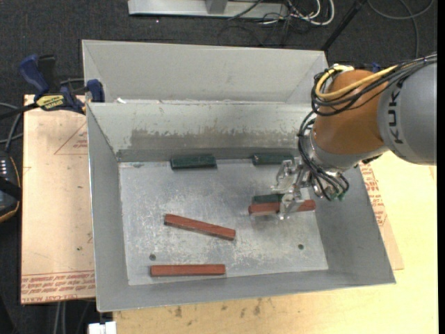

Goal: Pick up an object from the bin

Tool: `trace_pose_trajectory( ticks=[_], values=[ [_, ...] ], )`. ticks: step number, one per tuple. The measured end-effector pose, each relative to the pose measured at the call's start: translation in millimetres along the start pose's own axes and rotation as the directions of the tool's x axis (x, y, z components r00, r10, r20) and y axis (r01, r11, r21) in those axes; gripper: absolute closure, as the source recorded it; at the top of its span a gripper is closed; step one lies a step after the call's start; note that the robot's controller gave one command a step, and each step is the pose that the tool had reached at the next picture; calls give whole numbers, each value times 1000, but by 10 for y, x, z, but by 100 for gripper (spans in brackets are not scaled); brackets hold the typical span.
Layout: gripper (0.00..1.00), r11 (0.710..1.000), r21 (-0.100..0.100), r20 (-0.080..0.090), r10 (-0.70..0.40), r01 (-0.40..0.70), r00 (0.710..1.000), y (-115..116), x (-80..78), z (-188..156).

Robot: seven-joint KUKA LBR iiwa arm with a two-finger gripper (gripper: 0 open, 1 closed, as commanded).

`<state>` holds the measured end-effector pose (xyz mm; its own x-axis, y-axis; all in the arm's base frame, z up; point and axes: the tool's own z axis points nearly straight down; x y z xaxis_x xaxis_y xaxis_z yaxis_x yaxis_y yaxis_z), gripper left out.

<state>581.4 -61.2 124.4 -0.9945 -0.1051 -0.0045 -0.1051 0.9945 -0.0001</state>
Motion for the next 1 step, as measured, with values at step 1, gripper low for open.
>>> trace_pose_trajectory(
  ticks=[1],
  values=[
    [100, 1000, 0, 0, 0, 0, 1000, 1, 0, -65]
  ],
)
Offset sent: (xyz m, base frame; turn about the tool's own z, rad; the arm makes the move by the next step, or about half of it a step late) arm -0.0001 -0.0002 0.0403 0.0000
